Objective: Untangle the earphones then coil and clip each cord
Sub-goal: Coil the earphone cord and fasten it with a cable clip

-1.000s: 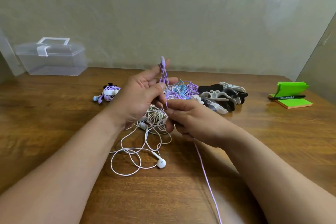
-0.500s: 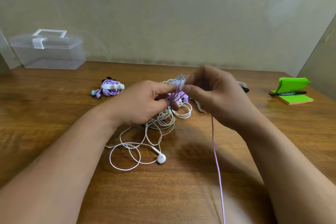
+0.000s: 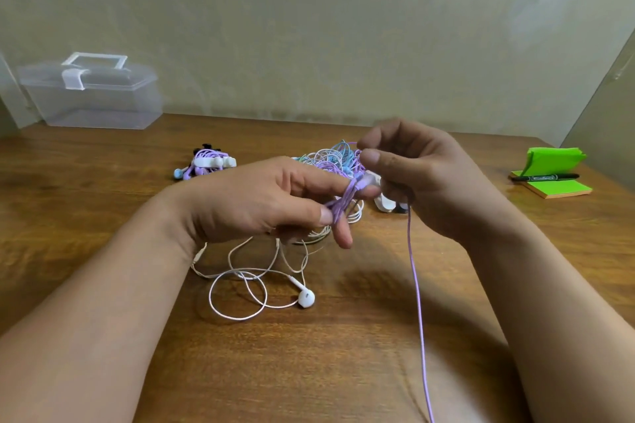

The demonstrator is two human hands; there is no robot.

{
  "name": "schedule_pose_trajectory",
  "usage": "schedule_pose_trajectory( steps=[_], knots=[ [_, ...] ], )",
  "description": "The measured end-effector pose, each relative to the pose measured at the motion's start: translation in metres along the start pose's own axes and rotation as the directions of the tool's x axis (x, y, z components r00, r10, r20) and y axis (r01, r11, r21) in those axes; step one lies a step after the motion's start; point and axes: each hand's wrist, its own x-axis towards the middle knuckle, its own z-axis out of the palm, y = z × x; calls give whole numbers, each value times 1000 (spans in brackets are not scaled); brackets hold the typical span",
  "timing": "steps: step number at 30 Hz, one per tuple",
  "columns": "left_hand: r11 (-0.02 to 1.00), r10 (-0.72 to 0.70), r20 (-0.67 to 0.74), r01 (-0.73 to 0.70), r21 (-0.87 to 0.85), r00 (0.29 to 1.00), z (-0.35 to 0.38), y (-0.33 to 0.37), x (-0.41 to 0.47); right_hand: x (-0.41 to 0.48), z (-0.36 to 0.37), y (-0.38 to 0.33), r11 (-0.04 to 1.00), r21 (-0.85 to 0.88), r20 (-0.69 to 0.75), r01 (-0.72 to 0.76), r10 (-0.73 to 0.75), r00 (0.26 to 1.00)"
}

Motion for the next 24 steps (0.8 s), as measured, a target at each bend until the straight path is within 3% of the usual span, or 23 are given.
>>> schedule_pose_trajectory(
  steps=[2,6,9,12,14,17,21,24],
  knots=[
    [991,77,4,-76,-112,997,1,0,0,4,1,6,995,91,16,-38,36,999],
    [896,103,-342,-237,-376,934,3,-5,14,5,18,25,978,145,-5,-152,155,988],
    [911,58,-536,-265,-317,842,-5,-14,22,1,31,33,968,-64,4,-241,242,970],
    [993,51,-620,-108,-54,783,-8,-24,22,-3,40,23,952,-239,18,-191,201,979],
    [995,46,-606,15,95,794,-7,-29,21,-6,40,15,931,-352,15,-98,111,994],
    [972,9,-539,119,202,843,-4,-29,17,-6,32,12,795,-606,13,39,-39,999],
    [912,-8,-387,166,376,922,4,-22,16,-6,19,8,828,-558,-81,60,-127,989],
    [921,-71,-321,185,342,944,9,-16,15,-7,13,2,876,-470,-105,111,-180,978]
  ],
)
